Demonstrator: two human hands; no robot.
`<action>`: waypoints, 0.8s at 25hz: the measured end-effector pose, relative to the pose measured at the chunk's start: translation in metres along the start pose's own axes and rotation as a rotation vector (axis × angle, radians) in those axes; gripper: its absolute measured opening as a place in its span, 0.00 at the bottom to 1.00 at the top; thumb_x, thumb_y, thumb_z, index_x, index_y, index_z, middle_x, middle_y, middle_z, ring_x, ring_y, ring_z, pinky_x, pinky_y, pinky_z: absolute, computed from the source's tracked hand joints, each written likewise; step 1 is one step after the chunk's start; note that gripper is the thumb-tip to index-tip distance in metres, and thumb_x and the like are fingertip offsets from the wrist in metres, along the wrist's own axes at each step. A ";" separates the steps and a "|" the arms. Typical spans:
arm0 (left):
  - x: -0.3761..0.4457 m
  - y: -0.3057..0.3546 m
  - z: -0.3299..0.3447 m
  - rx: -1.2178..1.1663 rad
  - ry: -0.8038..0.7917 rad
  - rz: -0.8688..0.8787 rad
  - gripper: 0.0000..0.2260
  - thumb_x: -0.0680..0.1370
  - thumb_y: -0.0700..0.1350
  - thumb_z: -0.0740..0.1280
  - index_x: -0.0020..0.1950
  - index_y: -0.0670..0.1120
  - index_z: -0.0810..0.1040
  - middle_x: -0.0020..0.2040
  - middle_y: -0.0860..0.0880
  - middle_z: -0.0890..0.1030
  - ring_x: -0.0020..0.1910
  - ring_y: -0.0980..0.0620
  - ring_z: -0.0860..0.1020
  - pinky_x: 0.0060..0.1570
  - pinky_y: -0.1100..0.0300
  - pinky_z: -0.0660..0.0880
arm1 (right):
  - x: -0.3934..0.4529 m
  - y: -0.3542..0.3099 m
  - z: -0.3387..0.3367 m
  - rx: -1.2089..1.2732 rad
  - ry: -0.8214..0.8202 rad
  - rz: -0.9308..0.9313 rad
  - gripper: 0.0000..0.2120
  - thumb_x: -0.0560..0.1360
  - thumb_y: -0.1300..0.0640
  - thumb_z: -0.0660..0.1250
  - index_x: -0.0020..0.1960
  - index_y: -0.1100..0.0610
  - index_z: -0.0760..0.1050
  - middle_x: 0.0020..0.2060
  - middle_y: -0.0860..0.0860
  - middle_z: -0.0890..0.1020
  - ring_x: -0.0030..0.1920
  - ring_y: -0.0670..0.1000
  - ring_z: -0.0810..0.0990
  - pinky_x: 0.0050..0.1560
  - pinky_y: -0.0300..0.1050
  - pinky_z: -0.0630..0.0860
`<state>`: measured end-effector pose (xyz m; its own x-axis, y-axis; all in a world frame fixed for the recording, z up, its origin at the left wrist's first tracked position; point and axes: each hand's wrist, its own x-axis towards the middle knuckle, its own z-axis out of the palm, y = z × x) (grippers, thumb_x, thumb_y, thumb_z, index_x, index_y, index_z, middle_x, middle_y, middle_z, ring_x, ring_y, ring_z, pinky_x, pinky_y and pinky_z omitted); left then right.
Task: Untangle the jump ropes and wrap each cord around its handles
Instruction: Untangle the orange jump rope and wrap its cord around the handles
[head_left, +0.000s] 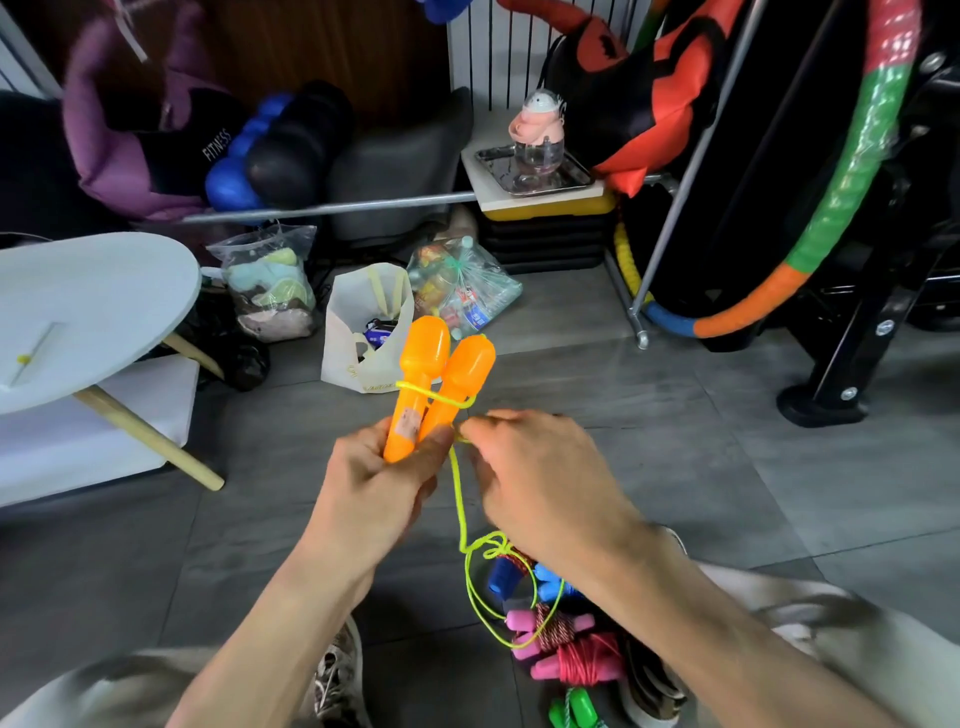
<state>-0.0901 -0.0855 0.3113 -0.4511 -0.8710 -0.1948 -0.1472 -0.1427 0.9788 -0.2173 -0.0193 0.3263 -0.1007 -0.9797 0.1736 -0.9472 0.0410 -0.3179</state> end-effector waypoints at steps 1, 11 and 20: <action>0.001 0.000 0.000 0.041 -0.006 0.011 0.15 0.78 0.42 0.67 0.32 0.46 0.70 0.25 0.48 0.66 0.23 0.54 0.59 0.23 0.66 0.56 | 0.000 0.003 -0.004 0.011 0.038 0.018 0.04 0.76 0.55 0.64 0.43 0.53 0.74 0.40 0.51 0.81 0.42 0.58 0.81 0.37 0.47 0.71; 0.000 -0.008 -0.007 0.532 -0.333 0.069 0.11 0.76 0.45 0.69 0.33 0.48 0.76 0.26 0.53 0.65 0.28 0.56 0.61 0.28 0.63 0.59 | 0.003 0.022 -0.023 -0.227 -0.102 -0.250 0.07 0.71 0.54 0.70 0.45 0.48 0.72 0.34 0.47 0.80 0.34 0.53 0.79 0.32 0.45 0.73; -0.004 -0.003 -0.013 0.701 -0.637 0.125 0.12 0.75 0.52 0.71 0.36 0.49 0.73 0.28 0.55 0.65 0.28 0.58 0.62 0.30 0.60 0.60 | 0.010 0.036 -0.048 0.071 -0.348 -0.184 0.23 0.60 0.41 0.79 0.42 0.47 0.68 0.34 0.42 0.74 0.38 0.45 0.70 0.40 0.37 0.62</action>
<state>-0.0762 -0.0880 0.3104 -0.8631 -0.4120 -0.2922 -0.4663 0.4277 0.7743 -0.2672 -0.0186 0.3612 0.1893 -0.9779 -0.0891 -0.9154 -0.1429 -0.3764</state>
